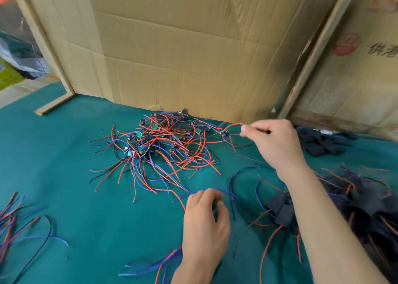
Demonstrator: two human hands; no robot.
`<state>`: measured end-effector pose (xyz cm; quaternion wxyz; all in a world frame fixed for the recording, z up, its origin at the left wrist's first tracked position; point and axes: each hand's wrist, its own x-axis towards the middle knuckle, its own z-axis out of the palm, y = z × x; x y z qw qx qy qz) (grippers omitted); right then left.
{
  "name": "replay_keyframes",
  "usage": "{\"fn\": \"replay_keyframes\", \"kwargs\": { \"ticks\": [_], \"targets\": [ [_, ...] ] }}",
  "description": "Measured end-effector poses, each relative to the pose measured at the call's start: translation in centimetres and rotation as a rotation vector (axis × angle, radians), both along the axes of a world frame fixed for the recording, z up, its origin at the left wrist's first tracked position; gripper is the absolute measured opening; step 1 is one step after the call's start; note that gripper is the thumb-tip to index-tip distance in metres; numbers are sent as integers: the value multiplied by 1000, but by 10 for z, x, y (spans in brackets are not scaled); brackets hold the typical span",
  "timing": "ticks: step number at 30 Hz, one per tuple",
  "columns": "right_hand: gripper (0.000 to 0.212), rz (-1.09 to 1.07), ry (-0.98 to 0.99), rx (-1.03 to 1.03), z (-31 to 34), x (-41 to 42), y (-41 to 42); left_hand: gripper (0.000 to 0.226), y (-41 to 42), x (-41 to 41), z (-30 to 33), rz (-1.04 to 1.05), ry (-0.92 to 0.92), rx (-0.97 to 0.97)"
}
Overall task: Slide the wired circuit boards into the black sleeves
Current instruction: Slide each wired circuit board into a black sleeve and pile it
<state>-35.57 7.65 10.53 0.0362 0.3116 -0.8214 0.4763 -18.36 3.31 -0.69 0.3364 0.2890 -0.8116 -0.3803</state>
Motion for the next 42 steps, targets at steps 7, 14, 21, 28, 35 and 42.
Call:
{"fn": "replay_keyframes", "kwargs": {
  "ticks": [7,14,21,28,35,42],
  "targets": [
    [21,107,255,164,-31,66,76,29,-5,-51,64,-76,314,1076],
    [38,252,137,451,-27,61,99,16,8,-77,54,-240,474,1295],
    [24,36,-247,233,-42,46,65,17,4,-79,41,-276,631,1224],
    [33,128,-567,-218,-43,28,45,18,-11,-82,30,-225,666,1065],
    [29,66,-344,-288,-38,18,28,20,-14,-82,21,-317,517,718],
    [28,89,-444,-382,-36,16,25,23,-18,-77,22,-396,458,649]
  ]
}}
